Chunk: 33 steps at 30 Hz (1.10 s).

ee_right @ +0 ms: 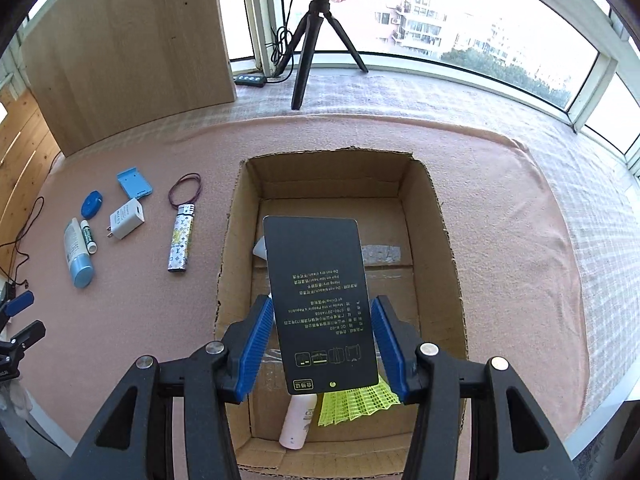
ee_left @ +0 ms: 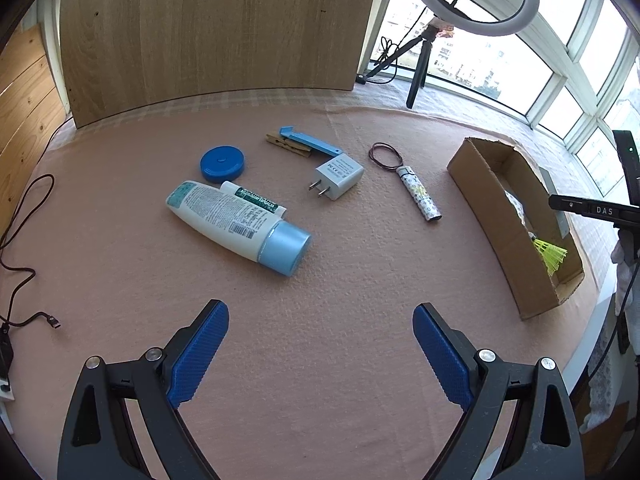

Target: Organize objects

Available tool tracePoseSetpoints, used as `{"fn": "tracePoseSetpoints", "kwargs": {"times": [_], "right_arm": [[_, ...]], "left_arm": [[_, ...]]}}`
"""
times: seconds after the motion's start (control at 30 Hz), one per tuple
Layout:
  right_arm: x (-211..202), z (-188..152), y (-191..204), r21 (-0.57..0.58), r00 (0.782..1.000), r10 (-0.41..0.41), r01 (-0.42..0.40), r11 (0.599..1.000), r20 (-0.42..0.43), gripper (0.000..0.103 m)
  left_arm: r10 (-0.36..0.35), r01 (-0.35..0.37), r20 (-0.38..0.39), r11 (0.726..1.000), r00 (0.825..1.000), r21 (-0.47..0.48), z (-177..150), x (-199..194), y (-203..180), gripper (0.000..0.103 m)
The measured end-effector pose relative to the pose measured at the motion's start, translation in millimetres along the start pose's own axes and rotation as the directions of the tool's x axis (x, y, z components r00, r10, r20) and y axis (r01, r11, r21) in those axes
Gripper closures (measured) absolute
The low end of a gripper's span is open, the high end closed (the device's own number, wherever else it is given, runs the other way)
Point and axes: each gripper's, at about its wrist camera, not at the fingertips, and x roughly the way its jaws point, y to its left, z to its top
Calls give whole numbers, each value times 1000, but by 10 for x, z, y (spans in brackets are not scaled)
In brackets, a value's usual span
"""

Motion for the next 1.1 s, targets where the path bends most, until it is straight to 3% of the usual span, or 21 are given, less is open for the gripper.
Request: {"fn": "tracePoseSetpoints", "kwargs": {"times": [0.4, 0.53, 0.67, 1.1], "right_arm": [[149, 6, -300, 45, 999, -42, 42, 998, -16, 56], [135, 21, -283, 41, 999, -49, 49, 998, -2, 55], [141, 33, -268, 44, 999, -49, 49, 998, -3, 40], [19, 95, -3, 1, 999, -47, 47, 999, 24, 40]], "left_arm": [[2, -2, -3, 1000, 1000, 14, -6, -4, -58, 8], [4, -4, -3, 1000, 1000, 14, -6, -10, -45, 8], [5, -5, -2, 1000, 1000, 15, -9, -17, -43, 8], [17, -17, -2, 1000, 1000, 0, -5, -22, 64, 8]]}}
